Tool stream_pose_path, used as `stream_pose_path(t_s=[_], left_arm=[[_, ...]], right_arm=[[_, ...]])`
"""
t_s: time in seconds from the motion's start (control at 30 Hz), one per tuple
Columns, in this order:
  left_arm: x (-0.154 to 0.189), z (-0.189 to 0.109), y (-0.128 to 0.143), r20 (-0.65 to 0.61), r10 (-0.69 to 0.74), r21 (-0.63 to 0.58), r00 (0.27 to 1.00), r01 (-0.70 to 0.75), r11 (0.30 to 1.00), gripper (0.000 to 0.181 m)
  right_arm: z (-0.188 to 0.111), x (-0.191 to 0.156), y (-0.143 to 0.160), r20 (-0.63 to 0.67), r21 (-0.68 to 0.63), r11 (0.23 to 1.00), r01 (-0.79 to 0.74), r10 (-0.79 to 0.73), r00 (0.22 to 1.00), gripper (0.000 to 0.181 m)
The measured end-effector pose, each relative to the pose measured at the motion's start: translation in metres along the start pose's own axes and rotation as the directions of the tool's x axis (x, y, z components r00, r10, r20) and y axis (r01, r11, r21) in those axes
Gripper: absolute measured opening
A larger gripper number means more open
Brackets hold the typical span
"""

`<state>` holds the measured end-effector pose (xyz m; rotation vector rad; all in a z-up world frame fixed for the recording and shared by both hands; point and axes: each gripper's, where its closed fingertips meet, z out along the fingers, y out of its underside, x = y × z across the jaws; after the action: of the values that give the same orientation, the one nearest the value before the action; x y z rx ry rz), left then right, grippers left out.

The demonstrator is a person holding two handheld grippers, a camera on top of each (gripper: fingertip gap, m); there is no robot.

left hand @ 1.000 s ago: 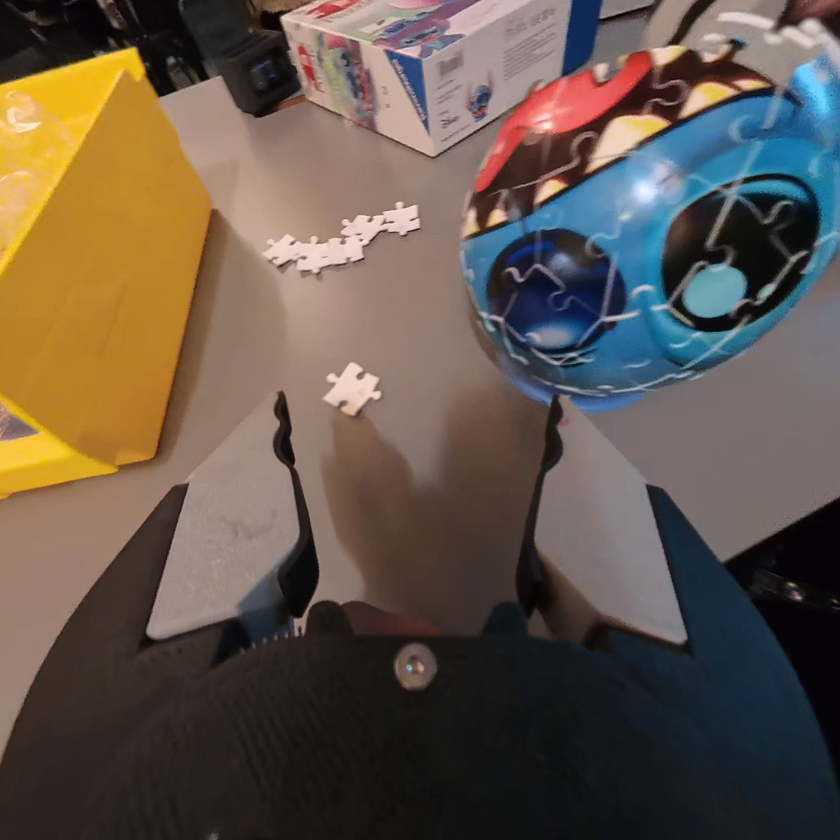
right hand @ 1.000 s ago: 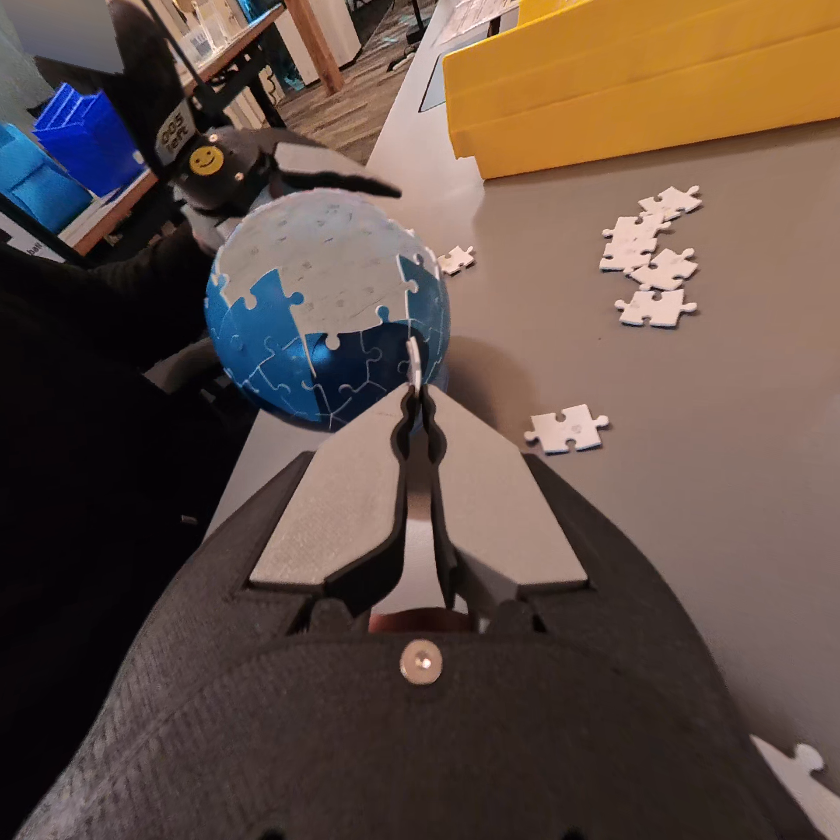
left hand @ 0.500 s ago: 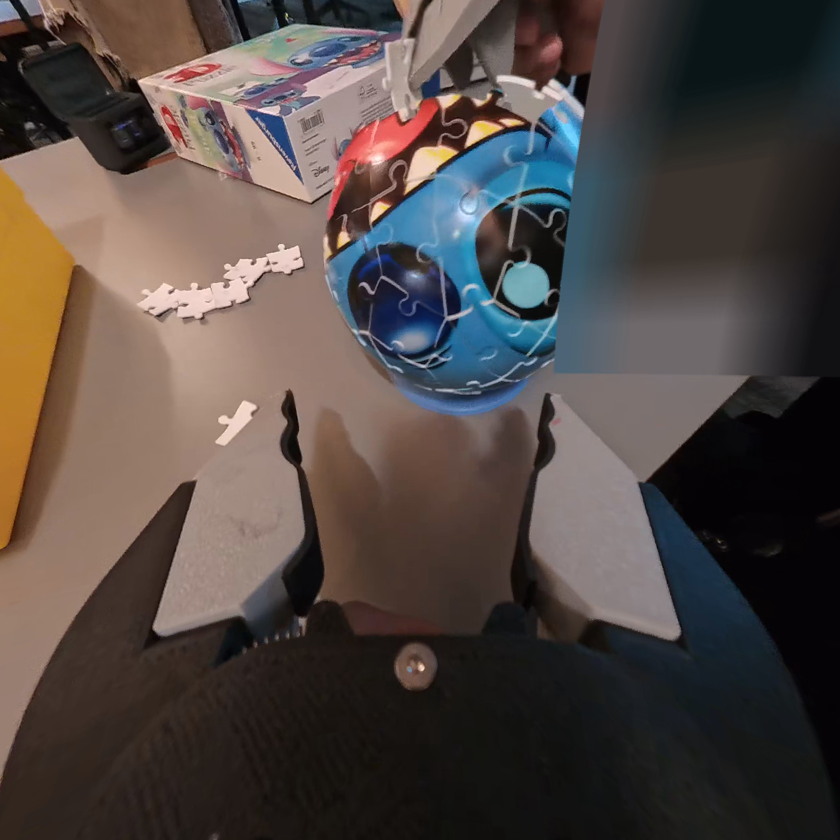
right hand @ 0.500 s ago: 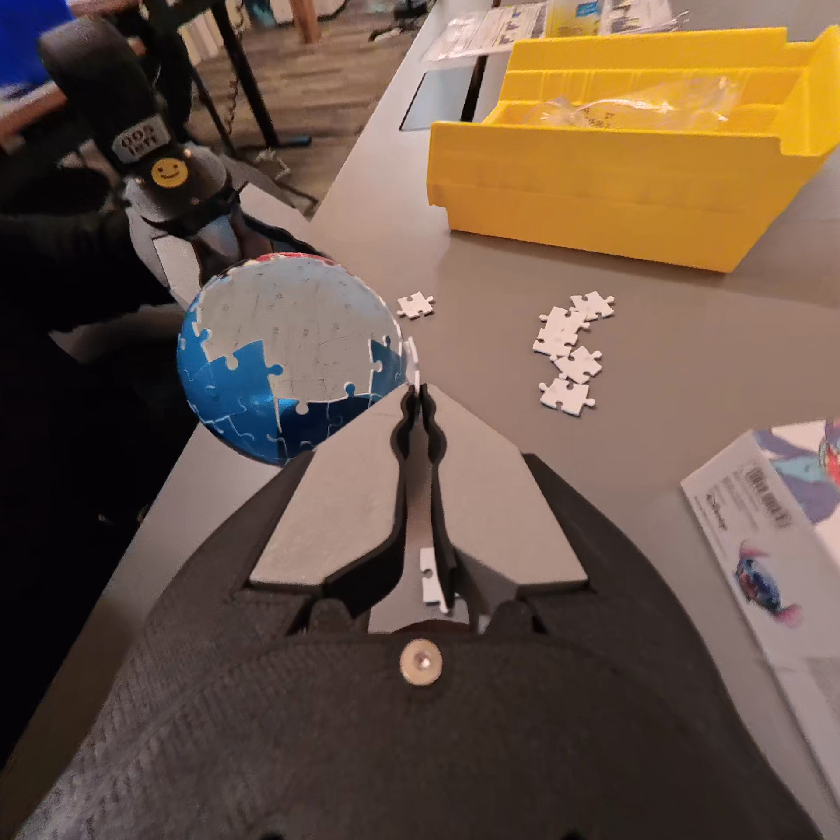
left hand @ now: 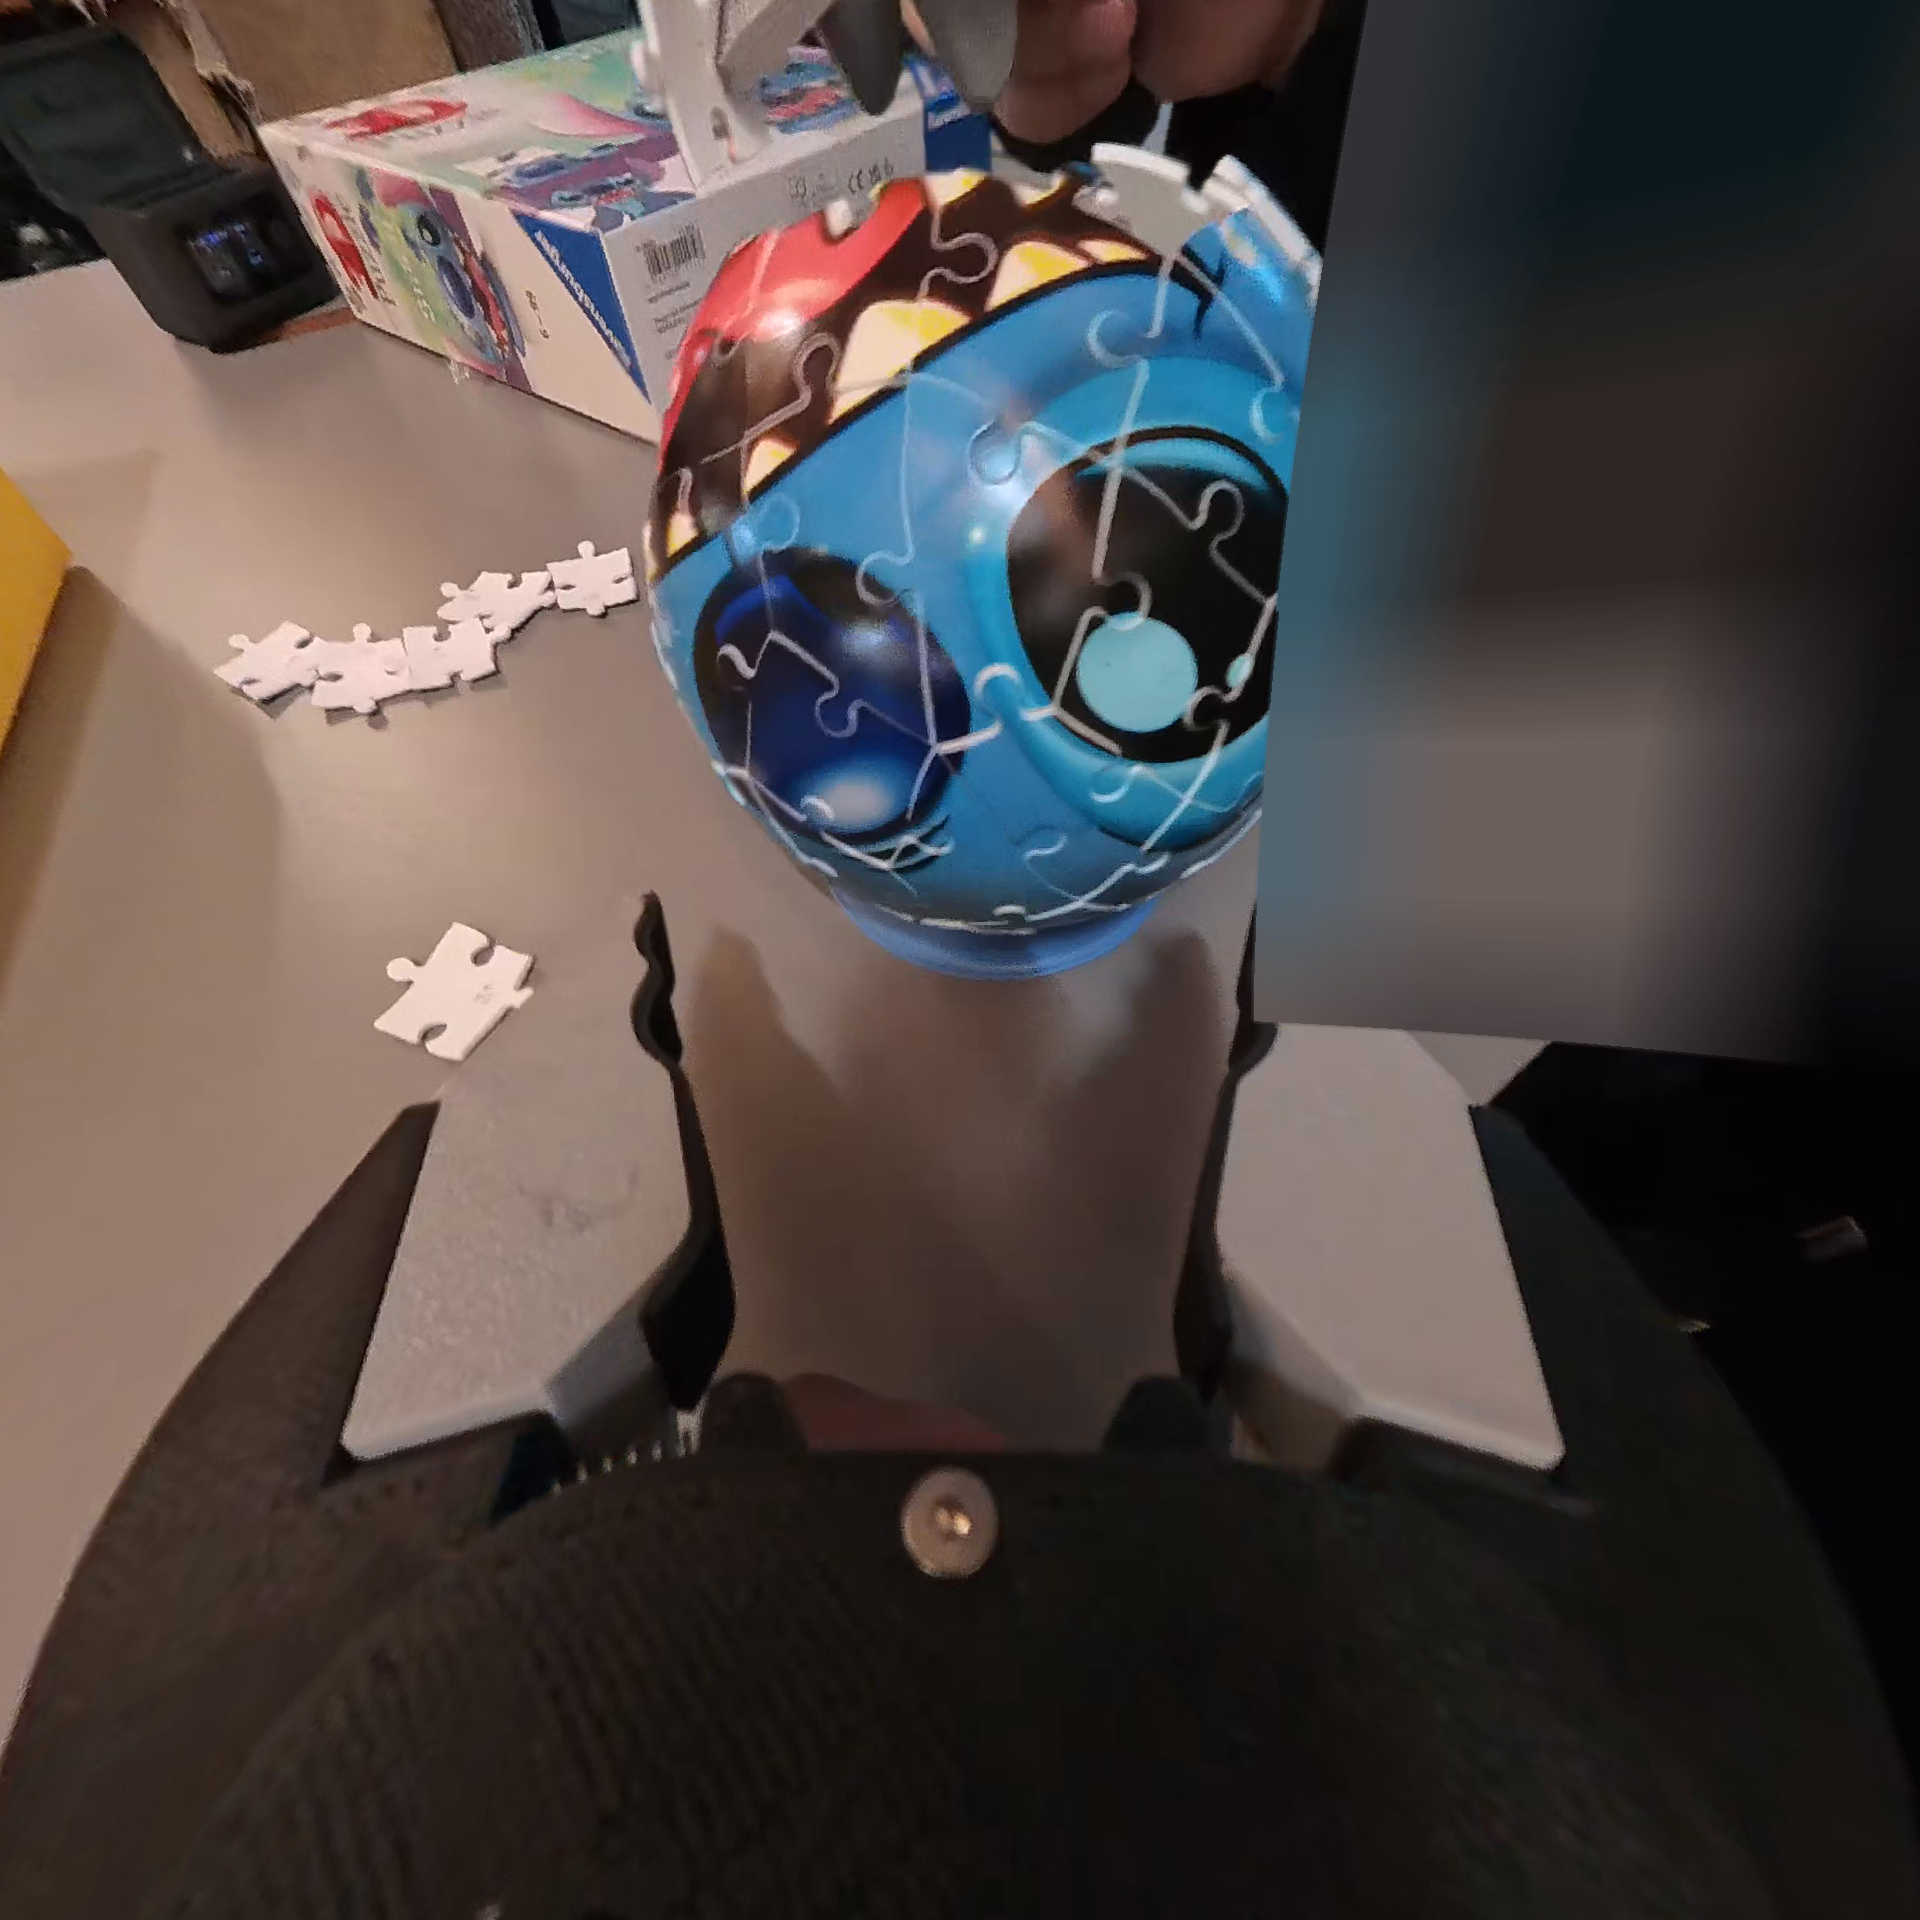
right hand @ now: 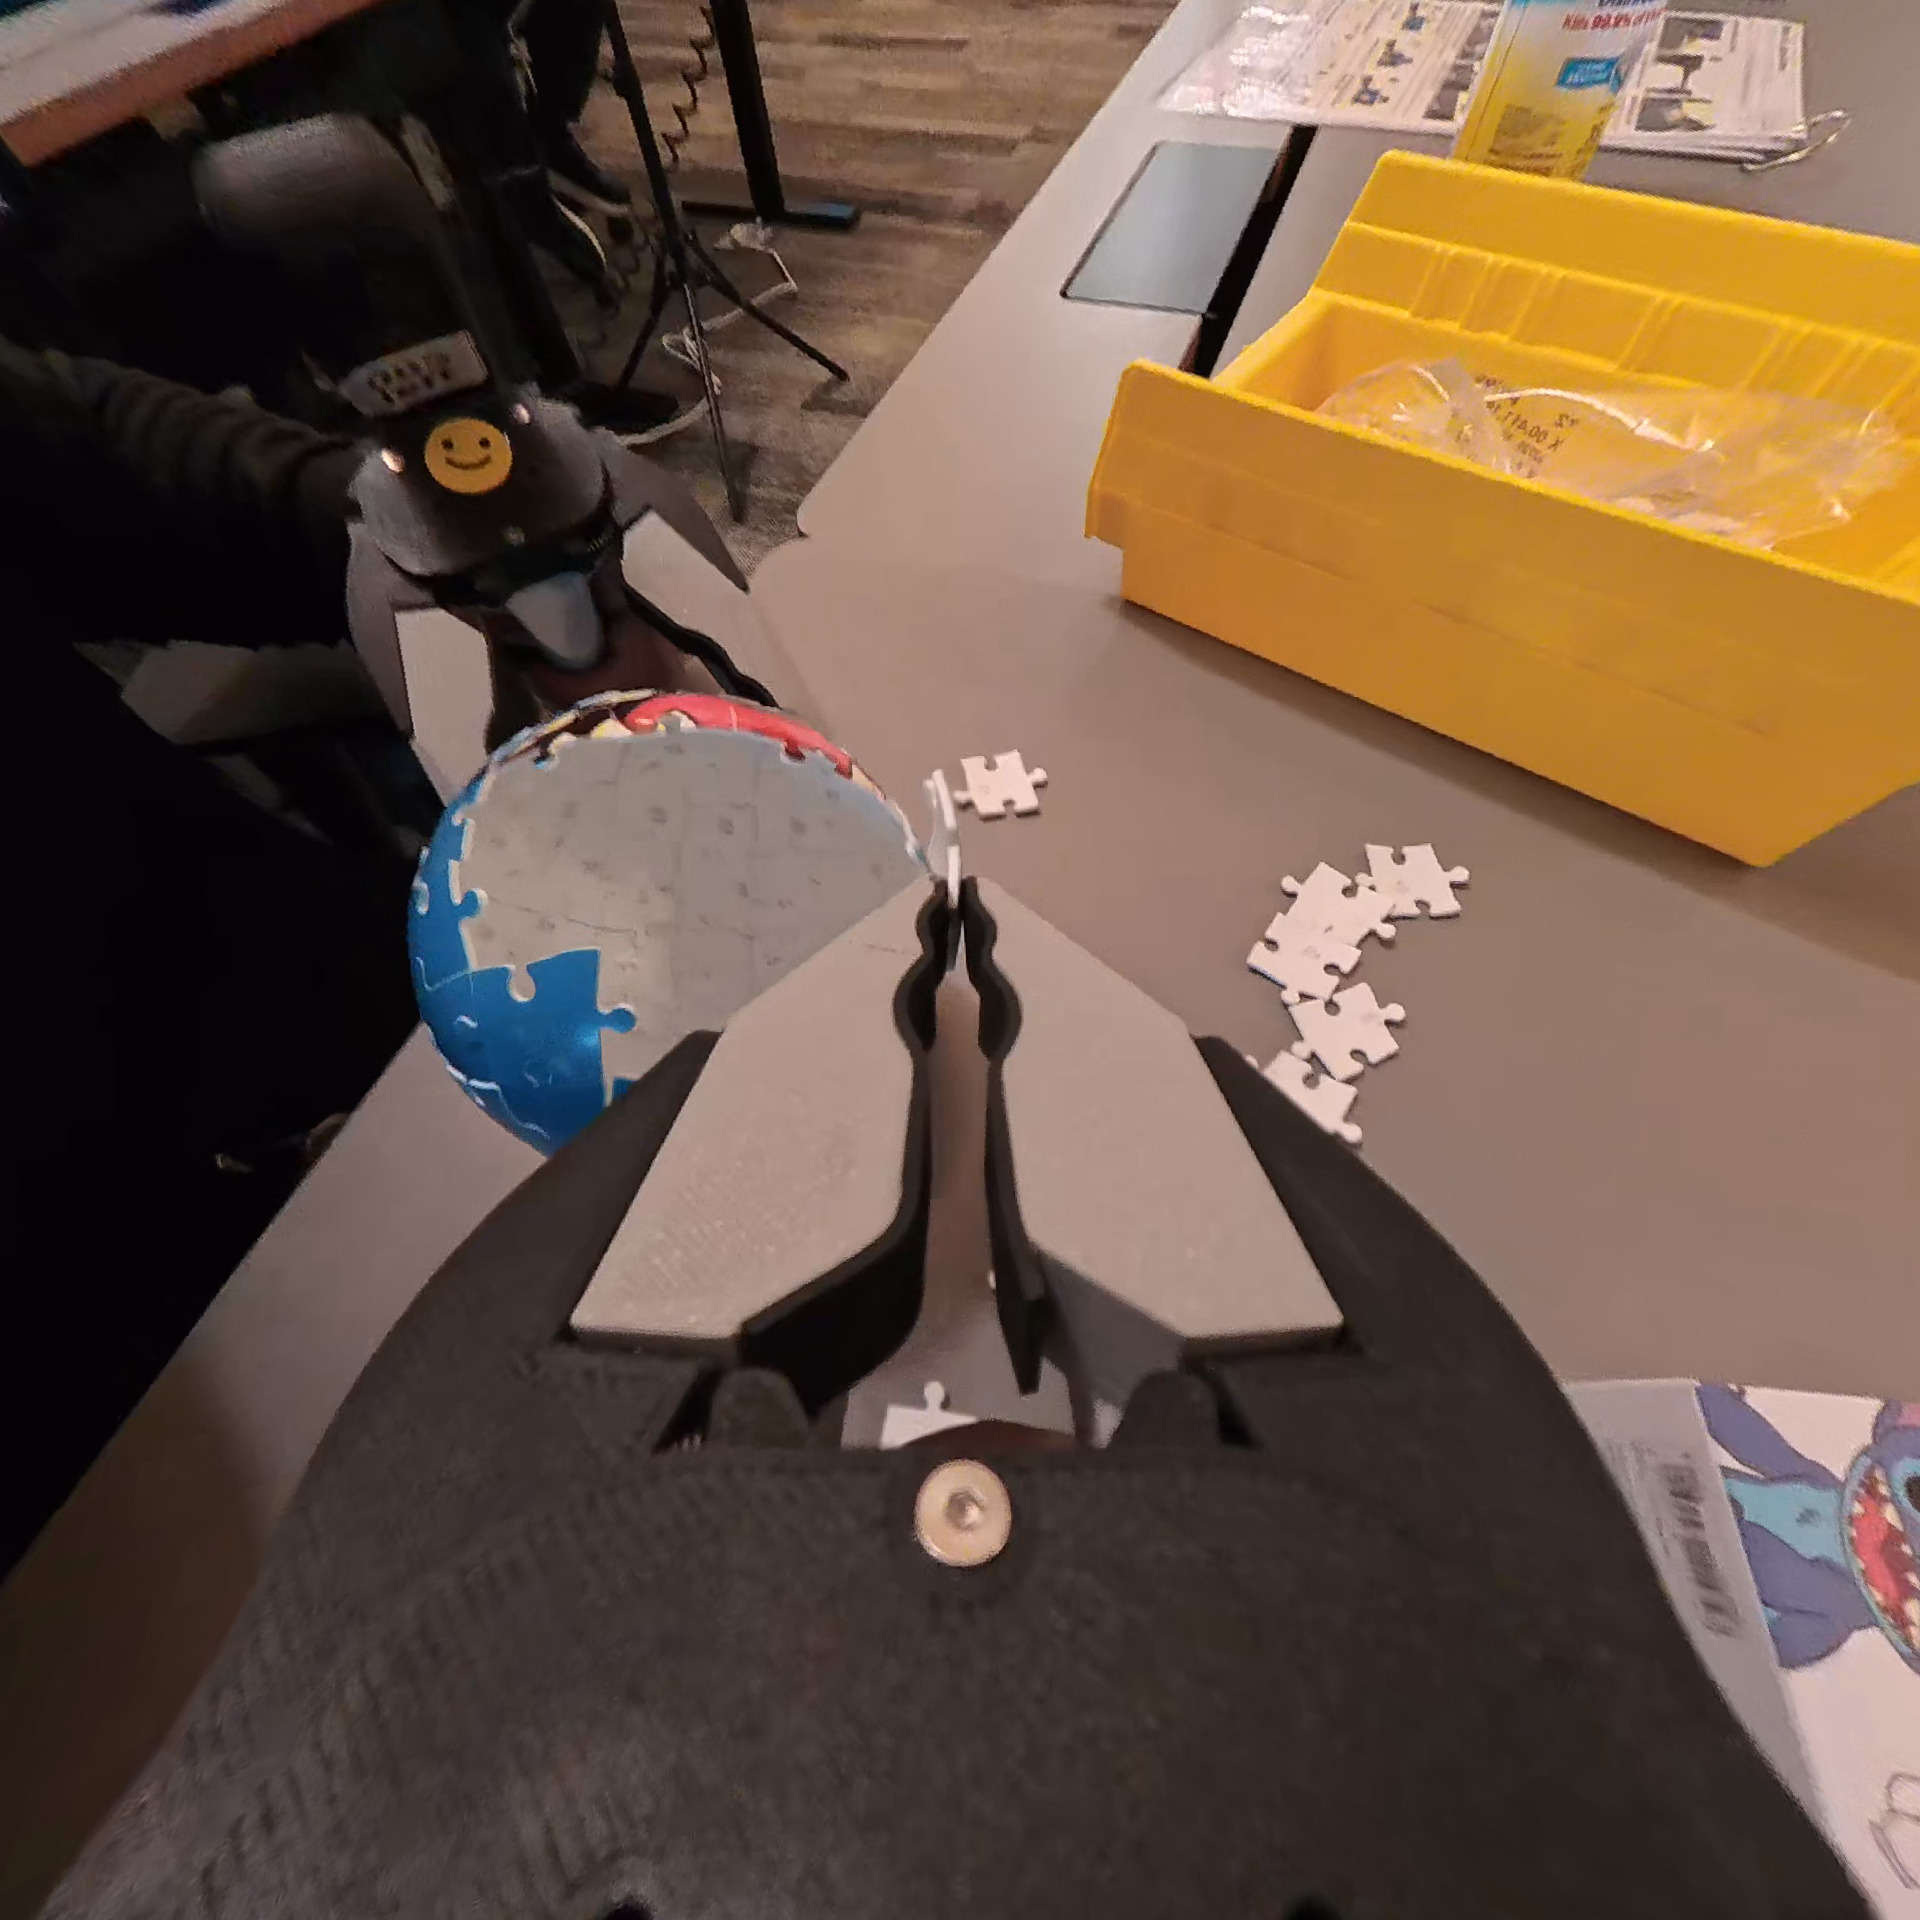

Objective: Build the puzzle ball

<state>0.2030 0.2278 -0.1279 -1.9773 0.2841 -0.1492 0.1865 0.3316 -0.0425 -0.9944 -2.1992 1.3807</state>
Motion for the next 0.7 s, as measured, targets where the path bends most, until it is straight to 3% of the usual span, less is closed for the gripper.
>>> stream_pose_path(t_s=[0.13, 0.43, 0.7], left_arm=[[-0.001, 0.003, -0.007, 0.046, 0.042, 0.019, 0.998, -0.042, 0.999, 0.107], [-0.014, 0.002, -0.004, 0.068, 0.000, 0.015, 0.998, -0.001, 1.000, 0.109], [-0.036, -0.014, -0.005, 0.055, -0.100, 0.069, 0.993, 0.097, 0.993, 0.106]], right_arm=[[0.001, -0.004, -0.002, 0.027, 0.035, 0.999, -0.001, 0.000, 1.000, 0.000], [0.011, -0.010, 0.014, 0.050, -0.057, 0.998, -0.024, 0.026, 0.998, 0.000], [0.009, -0.009, 0.021, 0.079, -0.088, 0.985, -0.152, 0.159, 0.984, 0.000]])
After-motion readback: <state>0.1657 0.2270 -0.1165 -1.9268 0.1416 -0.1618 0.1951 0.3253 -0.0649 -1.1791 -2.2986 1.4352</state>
